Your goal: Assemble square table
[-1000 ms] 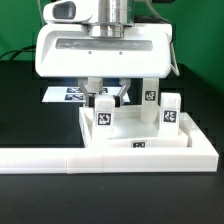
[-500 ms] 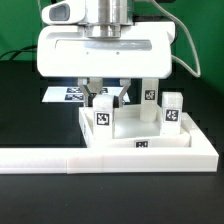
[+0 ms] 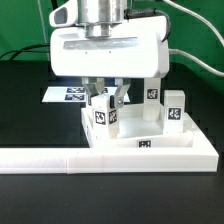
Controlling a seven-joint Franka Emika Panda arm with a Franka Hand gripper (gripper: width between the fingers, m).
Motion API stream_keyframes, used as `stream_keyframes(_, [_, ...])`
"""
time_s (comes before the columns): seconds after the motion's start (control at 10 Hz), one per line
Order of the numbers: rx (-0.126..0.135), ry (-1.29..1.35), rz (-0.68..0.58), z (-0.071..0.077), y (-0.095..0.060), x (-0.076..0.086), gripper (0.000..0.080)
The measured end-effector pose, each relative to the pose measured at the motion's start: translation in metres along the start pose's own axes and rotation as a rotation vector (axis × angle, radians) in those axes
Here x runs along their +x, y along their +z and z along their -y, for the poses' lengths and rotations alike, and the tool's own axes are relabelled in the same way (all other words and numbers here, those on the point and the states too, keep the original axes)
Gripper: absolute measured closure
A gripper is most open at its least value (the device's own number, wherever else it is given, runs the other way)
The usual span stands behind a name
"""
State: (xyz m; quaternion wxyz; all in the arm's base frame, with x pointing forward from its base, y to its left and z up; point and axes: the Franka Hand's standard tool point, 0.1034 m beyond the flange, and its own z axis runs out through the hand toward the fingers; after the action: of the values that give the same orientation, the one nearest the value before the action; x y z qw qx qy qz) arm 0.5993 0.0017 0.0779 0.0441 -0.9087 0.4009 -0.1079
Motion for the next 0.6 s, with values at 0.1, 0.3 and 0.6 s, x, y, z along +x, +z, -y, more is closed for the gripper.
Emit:
stream_keyframes(0.1, [-0.002,0.103,-0.002,0.0001,-0.0005,0.0000,0.0508])
stream_keyframes(0.3, [-0.001,0.291,0.000,0.0010,-0.0007,-0.0011,0.0505])
stream_keyframes(0.6, [0.002,0.471,0.003,0.0027,-0.0009,-0.0024,0.0501])
